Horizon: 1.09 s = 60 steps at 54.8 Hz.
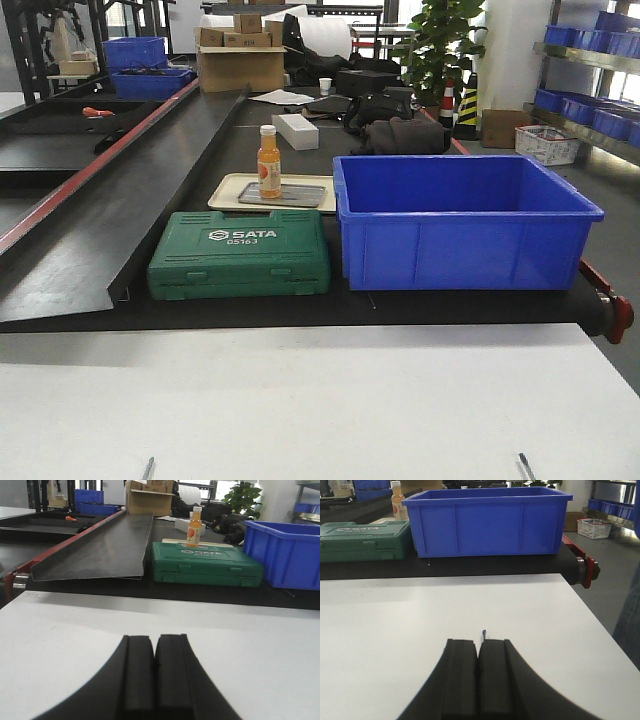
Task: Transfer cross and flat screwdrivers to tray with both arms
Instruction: 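Lower both grippers toward the screwdrivers lying on the white table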
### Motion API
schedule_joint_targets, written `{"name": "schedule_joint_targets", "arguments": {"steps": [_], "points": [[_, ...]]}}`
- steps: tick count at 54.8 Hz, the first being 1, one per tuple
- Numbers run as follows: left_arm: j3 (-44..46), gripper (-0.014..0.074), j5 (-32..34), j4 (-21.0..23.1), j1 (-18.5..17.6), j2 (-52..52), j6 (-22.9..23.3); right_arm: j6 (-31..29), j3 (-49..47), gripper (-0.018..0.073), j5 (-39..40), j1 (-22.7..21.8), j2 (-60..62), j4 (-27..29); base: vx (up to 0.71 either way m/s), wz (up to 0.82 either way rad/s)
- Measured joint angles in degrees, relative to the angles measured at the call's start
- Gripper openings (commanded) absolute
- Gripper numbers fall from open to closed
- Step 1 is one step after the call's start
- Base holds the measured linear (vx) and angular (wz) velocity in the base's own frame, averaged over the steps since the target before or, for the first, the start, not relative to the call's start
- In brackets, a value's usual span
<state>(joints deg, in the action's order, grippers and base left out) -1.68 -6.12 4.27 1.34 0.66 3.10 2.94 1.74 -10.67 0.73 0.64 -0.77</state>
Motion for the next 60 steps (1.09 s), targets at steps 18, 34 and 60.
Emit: {"name": "schedule_joint_targets", "arguments": {"steps": [18,34,60], "points": [[0.0,-0.0006,0.0,0.0,0.0,0.0,0.0,0.0,0.0,-0.0008,0.0,0.0,0.0,0.0,0.0,0.0],[0.0,-0.0006,0.0,0.0,0.0,0.0,0.0,0.0,0.0,-0.0008,0.0,0.0,0.0,0.0,0.0,0.0],[0.0,-0.0006,2.9,0.0,0.0,0.0,0.0,0.0,0.0,-0.0008,1.6,0.0,0.0,0.0,0.0,0.0]]}}
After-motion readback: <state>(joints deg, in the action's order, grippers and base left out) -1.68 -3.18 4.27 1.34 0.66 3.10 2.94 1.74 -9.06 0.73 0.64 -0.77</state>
